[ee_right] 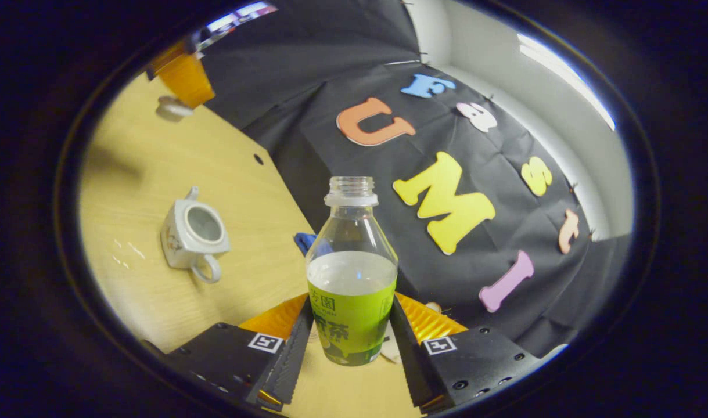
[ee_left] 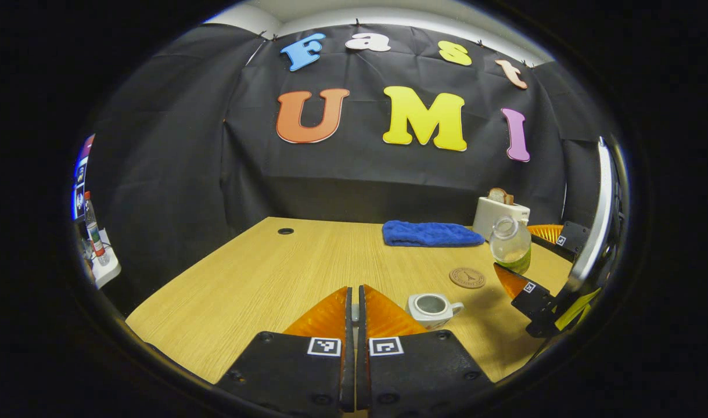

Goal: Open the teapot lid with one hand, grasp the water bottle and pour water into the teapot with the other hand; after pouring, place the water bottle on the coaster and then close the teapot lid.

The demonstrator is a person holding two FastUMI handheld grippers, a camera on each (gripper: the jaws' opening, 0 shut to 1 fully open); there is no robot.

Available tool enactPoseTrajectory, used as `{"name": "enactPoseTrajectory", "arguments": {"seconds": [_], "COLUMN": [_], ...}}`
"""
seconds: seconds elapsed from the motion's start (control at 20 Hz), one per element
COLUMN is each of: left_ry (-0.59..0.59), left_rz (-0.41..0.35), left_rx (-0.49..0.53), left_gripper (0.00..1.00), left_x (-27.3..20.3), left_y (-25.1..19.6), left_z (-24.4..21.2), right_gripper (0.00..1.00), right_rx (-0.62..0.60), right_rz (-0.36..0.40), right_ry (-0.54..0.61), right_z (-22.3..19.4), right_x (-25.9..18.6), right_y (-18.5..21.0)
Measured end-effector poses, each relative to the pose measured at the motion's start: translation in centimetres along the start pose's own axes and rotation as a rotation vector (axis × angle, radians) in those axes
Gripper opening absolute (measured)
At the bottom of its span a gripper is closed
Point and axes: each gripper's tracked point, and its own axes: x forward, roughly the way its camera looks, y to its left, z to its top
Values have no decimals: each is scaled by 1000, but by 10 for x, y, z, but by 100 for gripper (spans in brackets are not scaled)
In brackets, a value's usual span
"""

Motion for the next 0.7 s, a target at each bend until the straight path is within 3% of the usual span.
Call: {"name": "enactPoseTrajectory", "arguments": {"seconds": [0.15,0.5,0.7], "left_ry": [-5,-4,-30], "left_rz": [-11,-48,-70], "left_rx": [-18,47,55], "left_gripper": [4,4,4], "left_x": [6,17,24], "left_y": [-13,-38,-54], "left_z": [7,22,34], "right_gripper": [73,75,72], "right_rx": [217,743,866], "right_rz": [32,142,214], "right_ry": [-39,-40,32], "right_z": [0,-8,-21], "right_x": [8,38,71], "right_y": [-22,-66,-56]}}
